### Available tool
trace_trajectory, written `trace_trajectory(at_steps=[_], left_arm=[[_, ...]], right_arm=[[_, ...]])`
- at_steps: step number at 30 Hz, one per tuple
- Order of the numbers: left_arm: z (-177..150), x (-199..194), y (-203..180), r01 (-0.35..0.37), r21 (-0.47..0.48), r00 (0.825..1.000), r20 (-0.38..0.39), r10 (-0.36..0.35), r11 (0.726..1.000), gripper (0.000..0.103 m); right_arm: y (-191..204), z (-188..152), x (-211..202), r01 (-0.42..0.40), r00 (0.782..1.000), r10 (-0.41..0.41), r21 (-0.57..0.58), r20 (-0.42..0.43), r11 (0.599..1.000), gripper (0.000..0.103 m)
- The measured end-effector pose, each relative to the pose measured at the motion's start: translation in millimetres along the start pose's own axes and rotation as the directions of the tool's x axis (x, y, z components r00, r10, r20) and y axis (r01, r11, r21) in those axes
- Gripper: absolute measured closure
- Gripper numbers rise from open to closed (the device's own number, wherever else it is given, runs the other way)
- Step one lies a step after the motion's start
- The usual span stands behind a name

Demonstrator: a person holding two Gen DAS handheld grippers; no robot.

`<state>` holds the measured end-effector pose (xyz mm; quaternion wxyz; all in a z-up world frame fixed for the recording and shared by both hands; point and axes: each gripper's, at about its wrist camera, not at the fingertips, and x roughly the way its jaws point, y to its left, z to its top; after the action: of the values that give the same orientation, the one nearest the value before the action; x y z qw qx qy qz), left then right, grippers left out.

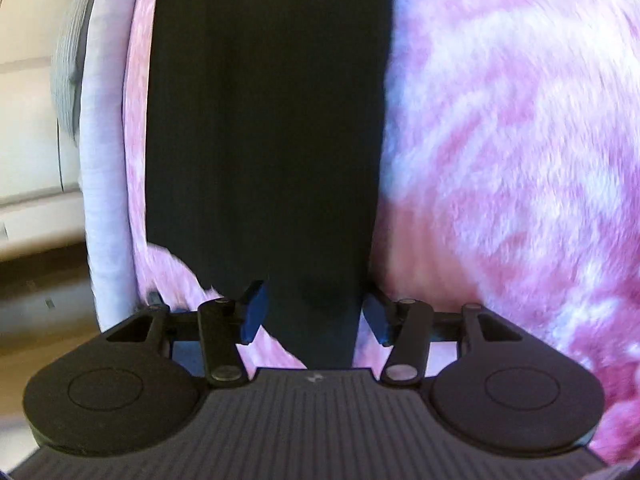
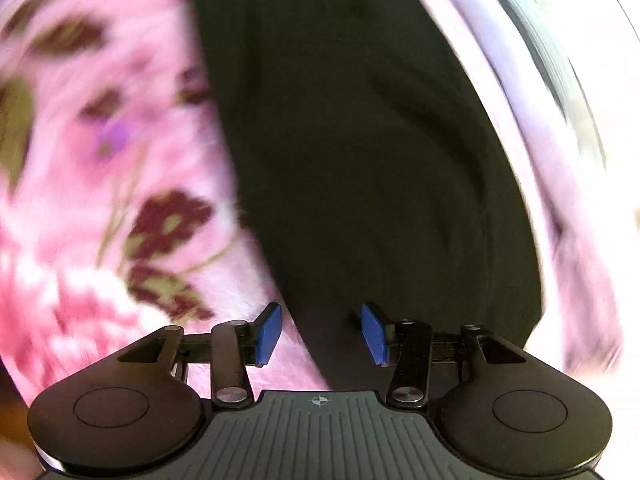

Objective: Fold clothes

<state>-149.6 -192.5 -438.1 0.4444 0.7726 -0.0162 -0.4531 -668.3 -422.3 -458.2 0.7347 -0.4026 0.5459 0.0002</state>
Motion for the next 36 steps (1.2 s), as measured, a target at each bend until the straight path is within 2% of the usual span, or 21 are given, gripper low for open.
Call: trace_trajectory(at_steps=[1, 2, 3, 6, 9, 12, 13, 14, 16, 19, 22, 25, 30, 32, 34, 36], left_arm=[[-2, 0, -1, 0.013, -0.006, 1.0, 0.007, -0.013, 1.0, 0.082], [-3, -2, -1, 0.021, -0.019, 1.0, 0.002, -0.021, 1.0, 0.096], [-3, -3, -1, 0.026, -0.036, 1.0, -0.009, -0.026, 0.999, 0.102], [-5, -6, 6, 0.018, -0.091, 1.0, -0.018, -0.02, 0.996, 0.103], [-7, -9, 14, 0.008, -0.146, 1.0, -0.025, -0.011, 0.989, 0.103], [-5, -12, 20, 0.006, -0.163, 0.999, -0.032, -0.011, 0.987, 0.103], [-3, -12, 18, 0.014, -0.154, 0.999, -0.032, -0.019, 0.988, 0.103], [0, -16, 16, 0.023, -0.15, 0.999, -0.032, -0.028, 0.988, 0.103], [-4, -28, 22, 0.034, -0.162, 0.998, -0.042, -0.042, 0.986, 0.103], [-3, -71, 5, 0.07, -0.197, 0.994, -0.068, -0.085, 0.978, 0.103], [1, -83, -16, 0.138, -0.205, 0.984, -0.084, -0.158, 0.969, 0.103], [4, -94, -37, 0.205, -0.214, 0.968, -0.099, -0.23, 0.955, 0.103], [2, -104, -31, 0.242, -0.262, 0.957, -0.093, -0.274, 0.934, 0.101], [-4, -109, -18, 0.282, -0.312, 0.947, -0.063, -0.316, 0.907, 0.096], [-11, -120, -2, 0.324, -0.378, 0.935, -0.013, -0.355, 0.867, 0.089], [-18, -125, 15, 0.348, -0.411, 0.929, 0.03, -0.368, 0.843, 0.086]], right_arm=[[9, 1, 0, 0.022, 1.0, -0.022, -0.066, 0.001, 0.998, 0.056], [14, 0, 0, 0.038, 0.999, -0.037, -0.112, 0.007, 0.993, 0.056], [16, -1, 0, 0.046, 0.999, -0.045, -0.134, 0.009, 0.99, 0.056], [15, -5, 2, 0.074, 0.997, -0.074, -0.148, -0.001, 0.986, 0.056], [13, -11, 9, 0.112, 0.987, -0.119, -0.075, -0.105, 0.991, 0.056], [9, -16, 16, 0.102, 0.99, -0.106, -0.053, -0.095, 0.993, 0.057], [5, -15, 17, 0.088, 0.991, -0.092, -0.039, -0.099, 0.995, 0.076], [1, -14, 18, 0.071, 0.992, -0.073, -0.023, -0.104, 0.997, 0.101], [-7, -12, 10, 0.066, 0.993, -0.065, 0.006, -0.098, 0.998, 0.101], [-11, -9, -9, 0.061, 0.995, -0.058, 0.027, -0.086, 0.998, 0.101], [-7, -8, -20, 0.054, 0.996, -0.052, 0.028, -0.076, 0.998, 0.101], [-4, -2, -9, 0.023, 0.995, -0.022, 0.013, -0.1, 1.0, 0.101], [-13, 7, -8, -0.012, 0.992, 0.016, 0.036, -0.128, 0.999, 0.097], [-23, 8, -17, -0.024, 0.99, 0.035, 0.085, -0.14, 0.996, 0.086], [-36, 9, -27, -0.02, 0.987, 0.044, 0.153, -0.157, 0.988, 0.078], [-49, 9, -37, -0.012, 0.983, 0.052, 0.223, -0.174, 0.975, 0.074]])
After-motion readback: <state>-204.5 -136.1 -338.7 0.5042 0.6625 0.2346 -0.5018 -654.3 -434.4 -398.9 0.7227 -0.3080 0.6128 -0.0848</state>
